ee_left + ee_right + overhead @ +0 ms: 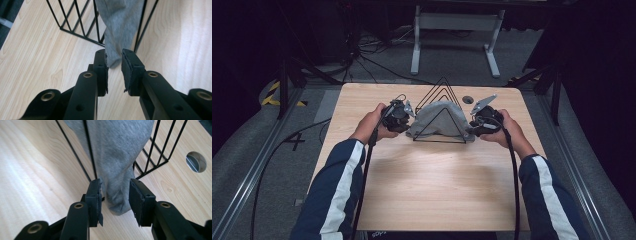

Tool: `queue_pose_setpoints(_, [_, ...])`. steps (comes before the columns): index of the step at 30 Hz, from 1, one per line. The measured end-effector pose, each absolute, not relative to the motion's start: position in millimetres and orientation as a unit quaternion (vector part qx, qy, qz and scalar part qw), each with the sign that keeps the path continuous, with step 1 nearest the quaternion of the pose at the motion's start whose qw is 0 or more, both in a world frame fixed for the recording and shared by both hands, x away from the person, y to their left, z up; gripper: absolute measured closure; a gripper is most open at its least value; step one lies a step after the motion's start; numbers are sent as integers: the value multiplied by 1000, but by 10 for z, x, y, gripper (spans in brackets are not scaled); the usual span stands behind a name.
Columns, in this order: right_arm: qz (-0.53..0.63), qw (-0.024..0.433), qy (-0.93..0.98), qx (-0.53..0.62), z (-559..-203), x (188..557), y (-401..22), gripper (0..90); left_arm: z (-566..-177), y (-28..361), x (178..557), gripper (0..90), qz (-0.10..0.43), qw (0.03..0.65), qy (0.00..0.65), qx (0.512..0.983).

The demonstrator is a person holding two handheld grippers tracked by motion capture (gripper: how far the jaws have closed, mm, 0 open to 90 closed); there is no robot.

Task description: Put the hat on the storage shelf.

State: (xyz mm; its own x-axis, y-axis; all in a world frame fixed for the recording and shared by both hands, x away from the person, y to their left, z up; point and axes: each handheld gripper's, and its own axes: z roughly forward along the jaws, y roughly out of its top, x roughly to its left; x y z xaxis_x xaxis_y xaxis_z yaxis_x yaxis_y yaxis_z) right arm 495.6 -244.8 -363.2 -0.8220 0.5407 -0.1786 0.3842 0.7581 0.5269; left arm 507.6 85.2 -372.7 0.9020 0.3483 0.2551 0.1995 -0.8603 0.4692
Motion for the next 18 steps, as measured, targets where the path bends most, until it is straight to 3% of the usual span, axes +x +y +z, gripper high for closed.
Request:
queue_pose_setpoints(7, [248, 157, 922, 253, -3617, 4791, -2574, 622, -3802, 1092, 4825, 694, 164, 225, 146, 949])
queue_pose_setpoints(12, [263, 165, 915, 259, -3650, 4646, -2688, 586, -3884, 1283, 4639, 572, 168, 232, 156, 945])
queue_pose_setpoints(18, [272, 164, 912, 260, -3734, 4475, -2783, 569, -3970, 1488, 4409, 497, 170, 251, 169, 938])
